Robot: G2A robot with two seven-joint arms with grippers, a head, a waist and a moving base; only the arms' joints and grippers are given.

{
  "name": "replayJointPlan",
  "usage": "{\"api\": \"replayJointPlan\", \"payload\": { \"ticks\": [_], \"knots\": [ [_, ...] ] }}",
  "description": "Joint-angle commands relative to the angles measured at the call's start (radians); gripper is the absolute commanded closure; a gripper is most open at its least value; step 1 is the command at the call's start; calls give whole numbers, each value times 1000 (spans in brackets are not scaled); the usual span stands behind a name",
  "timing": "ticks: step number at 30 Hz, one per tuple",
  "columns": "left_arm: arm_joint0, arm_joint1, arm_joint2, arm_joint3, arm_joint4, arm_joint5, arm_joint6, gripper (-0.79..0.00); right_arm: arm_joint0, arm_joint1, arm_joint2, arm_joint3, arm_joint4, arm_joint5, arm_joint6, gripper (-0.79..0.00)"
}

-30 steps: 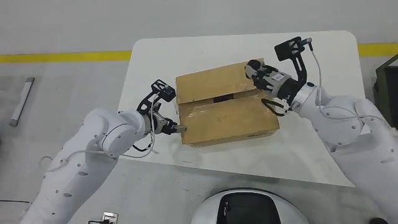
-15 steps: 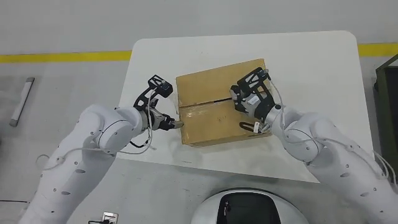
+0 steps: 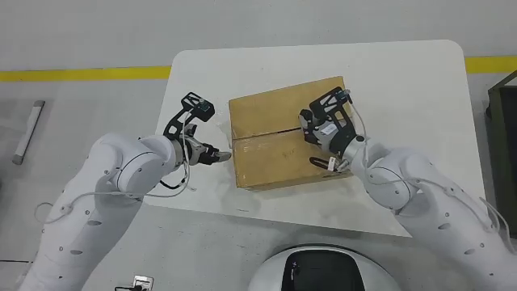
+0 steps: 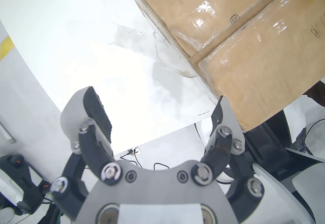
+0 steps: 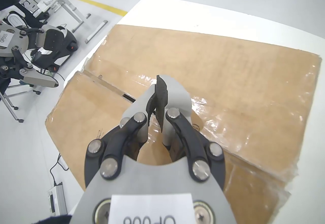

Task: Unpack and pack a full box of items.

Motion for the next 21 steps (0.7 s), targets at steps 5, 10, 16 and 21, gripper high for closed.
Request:
{"api": "replayJointPlan", "payload": {
  "ticks": [5,10,16,21],
  "knots": [
    [66,16,-7,-35,198,-23,21,-785,-9,-4,11,-1,8,-4,8,0],
    [157,16,11,-56,229,-14,91,-785,-16,-7,18,-5,7,-6,14,0],
    [200,-3,55,-47,300,13,236,-785,-24,-12,22,-11,4,-3,15,0],
    [196,-23,83,-30,372,38,310,-785,-29,-17,22,-15,0,-1,17,0]
  ]
}}
